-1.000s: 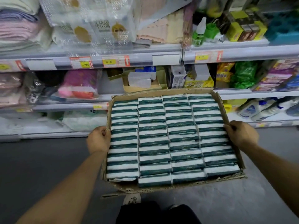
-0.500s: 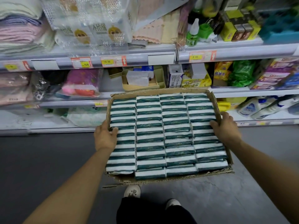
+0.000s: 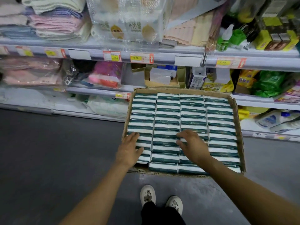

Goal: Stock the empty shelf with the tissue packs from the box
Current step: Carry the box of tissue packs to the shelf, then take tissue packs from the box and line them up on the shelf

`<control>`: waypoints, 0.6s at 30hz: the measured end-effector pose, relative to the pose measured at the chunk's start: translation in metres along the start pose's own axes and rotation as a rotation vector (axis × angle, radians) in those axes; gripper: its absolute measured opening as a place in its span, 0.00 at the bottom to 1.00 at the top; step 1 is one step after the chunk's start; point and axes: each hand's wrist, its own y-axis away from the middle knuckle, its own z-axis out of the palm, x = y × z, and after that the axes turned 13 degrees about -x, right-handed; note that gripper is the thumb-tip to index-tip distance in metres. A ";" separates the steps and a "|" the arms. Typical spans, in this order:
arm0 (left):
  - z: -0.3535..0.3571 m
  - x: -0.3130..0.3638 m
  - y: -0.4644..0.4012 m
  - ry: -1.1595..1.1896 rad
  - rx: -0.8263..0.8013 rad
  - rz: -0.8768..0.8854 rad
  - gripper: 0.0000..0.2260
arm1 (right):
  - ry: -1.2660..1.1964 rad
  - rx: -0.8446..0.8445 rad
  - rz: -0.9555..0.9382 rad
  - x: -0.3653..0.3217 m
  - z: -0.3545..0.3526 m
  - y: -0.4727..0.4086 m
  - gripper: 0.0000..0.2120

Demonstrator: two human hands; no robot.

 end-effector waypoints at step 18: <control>0.014 -0.050 -0.015 -0.143 0.114 0.283 0.29 | 0.213 -0.093 -0.116 -0.070 0.028 -0.101 0.13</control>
